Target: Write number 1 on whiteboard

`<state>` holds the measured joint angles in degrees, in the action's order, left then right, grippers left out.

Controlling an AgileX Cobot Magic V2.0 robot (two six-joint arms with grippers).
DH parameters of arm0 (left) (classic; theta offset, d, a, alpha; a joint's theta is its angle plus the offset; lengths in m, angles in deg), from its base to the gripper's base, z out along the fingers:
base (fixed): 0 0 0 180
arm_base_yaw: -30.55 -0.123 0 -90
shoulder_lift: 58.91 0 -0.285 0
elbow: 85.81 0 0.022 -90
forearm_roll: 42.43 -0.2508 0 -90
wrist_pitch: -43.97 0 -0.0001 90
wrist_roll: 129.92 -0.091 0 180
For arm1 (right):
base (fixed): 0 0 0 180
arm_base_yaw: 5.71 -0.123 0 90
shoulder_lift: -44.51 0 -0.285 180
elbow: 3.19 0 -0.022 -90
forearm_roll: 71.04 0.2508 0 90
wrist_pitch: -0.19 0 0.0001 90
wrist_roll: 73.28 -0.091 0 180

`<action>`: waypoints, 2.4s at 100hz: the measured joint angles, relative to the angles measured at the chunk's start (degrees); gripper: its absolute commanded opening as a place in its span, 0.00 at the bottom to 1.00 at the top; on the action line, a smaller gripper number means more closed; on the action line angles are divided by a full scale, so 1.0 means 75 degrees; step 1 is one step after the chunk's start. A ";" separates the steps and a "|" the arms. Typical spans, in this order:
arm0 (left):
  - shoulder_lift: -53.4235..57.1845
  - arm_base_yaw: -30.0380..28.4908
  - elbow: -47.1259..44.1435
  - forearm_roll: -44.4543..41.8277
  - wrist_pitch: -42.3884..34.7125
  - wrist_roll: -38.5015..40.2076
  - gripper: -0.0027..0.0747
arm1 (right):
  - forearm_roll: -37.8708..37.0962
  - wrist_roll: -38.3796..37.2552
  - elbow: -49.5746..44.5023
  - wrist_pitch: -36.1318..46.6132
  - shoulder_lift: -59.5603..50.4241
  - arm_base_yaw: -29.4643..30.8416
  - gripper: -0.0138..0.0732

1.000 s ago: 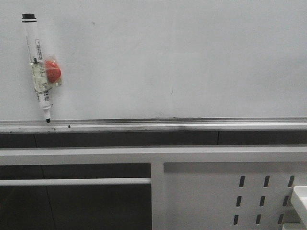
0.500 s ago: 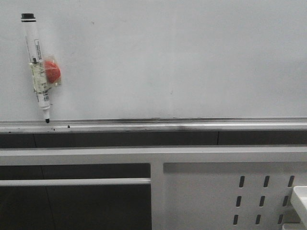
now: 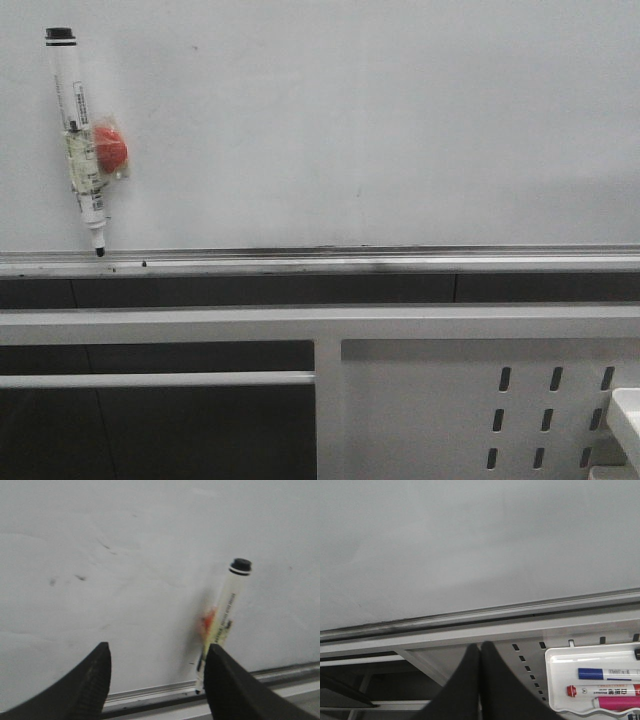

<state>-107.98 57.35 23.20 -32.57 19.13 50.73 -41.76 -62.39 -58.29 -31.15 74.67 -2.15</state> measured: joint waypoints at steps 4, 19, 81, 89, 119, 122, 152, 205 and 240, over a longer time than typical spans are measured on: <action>-0.0299 0.0215 -0.0014 0.0000 -0.0308 0.0000 0.53 | 0.0000 0.0000 0.0000 0.0000 0.0000 0.0000 0.08; -0.1763 0.0908 -0.0014 0.0000 -0.1557 0.0000 0.53 | 0.0000 0.0000 0.0000 0.0013 0.0000 0.0000 0.08; -0.6416 0.1547 0.0391 -0.0027 -0.5318 0.0509 0.53 | 0.0016 0.0000 0.0000 0.0013 0.0000 0.0000 0.08; -0.6420 0.1547 0.0536 -0.0013 -0.5329 0.0535 0.53 | 0.0016 0.0000 0.0000 0.0013 0.0000 0.0000 0.08; -0.6433 0.1547 0.0811 0.0287 -0.5363 0.0555 0.32 | 0.0016 0.0000 0.0000 0.0182 0.0000 0.0000 0.08; -0.6433 0.1547 0.0811 0.0331 -0.5363 0.0555 0.23 | 0.0029 0.0000 0.0000 0.0182 0.0000 0.0000 0.08; -0.6433 0.1547 0.0781 0.0372 -0.5377 0.0555 0.01 | 0.0029 0.0000 0.0000 0.0070 0.0019 0.0000 0.08; -0.5977 0.1547 0.1294 -0.4159 -0.3855 0.0555 0.01 | -0.0602 0.2027 0.1863 -0.0683 0.2155 -0.3886 0.51; -0.4837 0.1594 0.2545 -0.6639 0.0479 0.0530 0.01 | -0.1712 0.2072 0.2494 0.0326 0.4355 -0.6193 0.59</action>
<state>-144.25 69.30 42.28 -82.36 22.72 54.70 -54.60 -46.85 -39.59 -28.71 107.33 -48.59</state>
